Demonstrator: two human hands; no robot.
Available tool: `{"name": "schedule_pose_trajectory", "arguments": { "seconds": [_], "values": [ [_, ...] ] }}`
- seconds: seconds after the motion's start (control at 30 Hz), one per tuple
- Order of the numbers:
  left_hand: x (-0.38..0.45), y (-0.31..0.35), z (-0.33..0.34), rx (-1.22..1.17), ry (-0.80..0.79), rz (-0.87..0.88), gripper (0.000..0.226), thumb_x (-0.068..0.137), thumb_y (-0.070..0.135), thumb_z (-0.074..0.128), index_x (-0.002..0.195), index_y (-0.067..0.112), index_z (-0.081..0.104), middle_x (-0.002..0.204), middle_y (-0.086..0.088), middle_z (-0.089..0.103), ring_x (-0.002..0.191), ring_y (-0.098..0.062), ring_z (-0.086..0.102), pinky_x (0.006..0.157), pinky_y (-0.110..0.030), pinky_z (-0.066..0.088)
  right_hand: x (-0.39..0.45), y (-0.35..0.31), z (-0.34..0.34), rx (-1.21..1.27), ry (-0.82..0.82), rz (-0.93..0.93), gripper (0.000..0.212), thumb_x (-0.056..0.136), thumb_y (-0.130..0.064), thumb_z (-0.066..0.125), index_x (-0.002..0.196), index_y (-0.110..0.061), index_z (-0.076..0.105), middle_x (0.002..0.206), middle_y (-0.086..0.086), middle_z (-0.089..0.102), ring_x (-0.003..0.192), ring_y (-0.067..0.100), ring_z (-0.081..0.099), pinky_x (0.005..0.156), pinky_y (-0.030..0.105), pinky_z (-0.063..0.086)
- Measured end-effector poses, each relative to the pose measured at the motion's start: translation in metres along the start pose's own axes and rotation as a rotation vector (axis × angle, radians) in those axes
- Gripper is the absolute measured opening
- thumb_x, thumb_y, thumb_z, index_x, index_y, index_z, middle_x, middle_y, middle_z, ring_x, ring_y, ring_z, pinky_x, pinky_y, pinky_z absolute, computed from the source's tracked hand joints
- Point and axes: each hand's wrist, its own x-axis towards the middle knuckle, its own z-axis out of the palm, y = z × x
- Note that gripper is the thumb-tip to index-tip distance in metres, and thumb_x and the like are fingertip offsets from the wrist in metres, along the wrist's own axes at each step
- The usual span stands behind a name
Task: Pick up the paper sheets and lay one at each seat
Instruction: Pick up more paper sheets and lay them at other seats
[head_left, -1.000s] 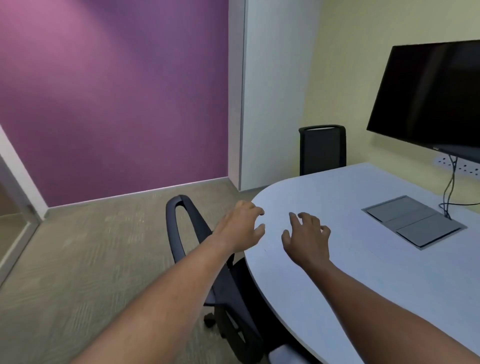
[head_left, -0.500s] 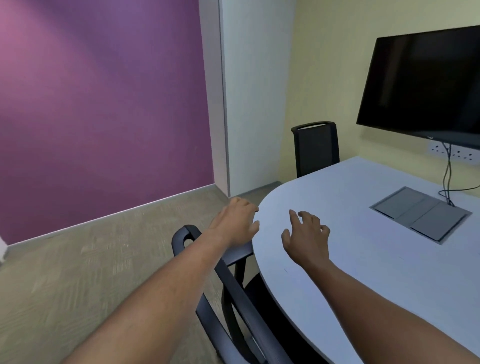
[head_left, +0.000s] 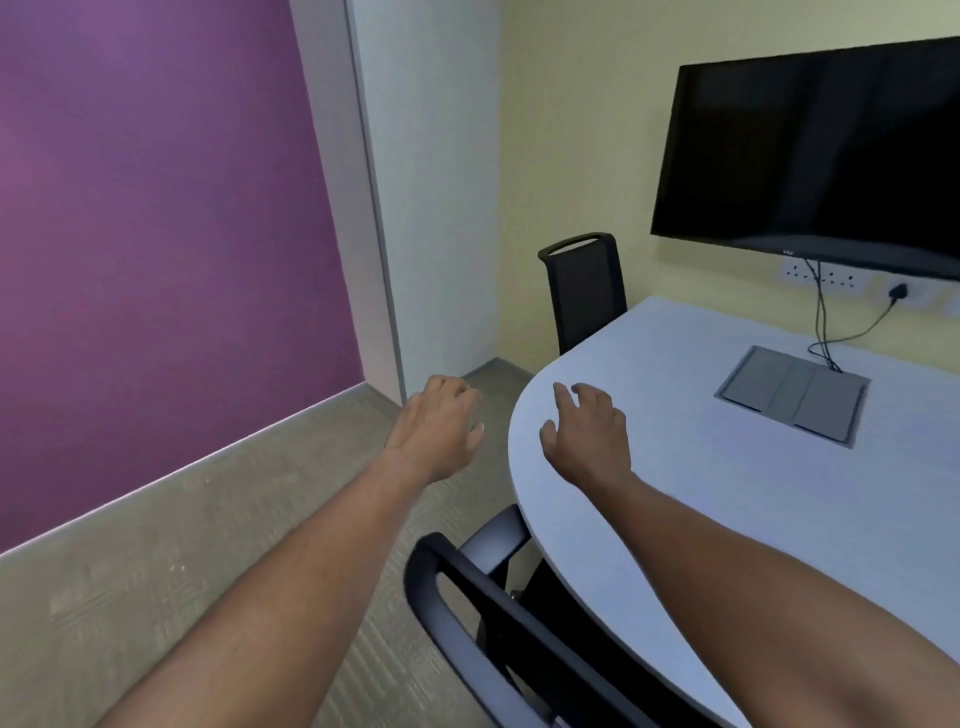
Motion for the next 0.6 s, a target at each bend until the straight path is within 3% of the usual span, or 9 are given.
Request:
{"name": "schedule_pose_trajectory", "arguments": {
  "seconds": [0.17, 0.3, 0.6],
  "values": [
    [0.015, -0.081, -0.004, -0.063, -0.005, 0.056, 0.052, 0.095, 0.040, 0.047, 0.140, 0.013, 0.043, 0.143, -0.007, 0.047, 0.135, -0.025, 0.036, 0.108, -0.045, 0.039, 0.033, -0.069, 0.009, 0.023, 0.115, 0.086, 0.057, 0.094, -0.030, 0.044, 0.146, -0.007, 0.036, 0.152, 0.017, 0.039, 0.145, 0.036, 0.025, 0.108, 0.047, 0.035],
    [0.040, -0.126, -0.012, -0.043, 0.007, 0.155, 0.053, 0.096, 0.040, 0.046, 0.140, 0.009, 0.041, 0.144, -0.008, 0.046, 0.135, -0.026, 0.037, 0.108, -0.043, 0.038, 0.060, -0.111, 0.011, 0.014, 0.207, 0.162, 0.065, 0.094, -0.035, 0.042, 0.152, -0.012, 0.025, 0.159, 0.015, 0.029, 0.149, 0.036, 0.017, 0.112, 0.049, 0.030],
    [0.121, -0.165, 0.010, -0.071, 0.075, 0.331, 0.060, 0.097, 0.041, 0.045, 0.144, 0.005, 0.035, 0.152, -0.011, 0.036, 0.144, -0.028, 0.027, 0.114, -0.042, 0.033, 0.119, -0.131, 0.045, -0.064, 0.252, 0.294, 0.069, 0.095, -0.038, 0.040, 0.155, -0.015, 0.016, 0.162, 0.016, 0.021, 0.151, 0.038, 0.009, 0.118, 0.052, 0.024]
  ]
}}
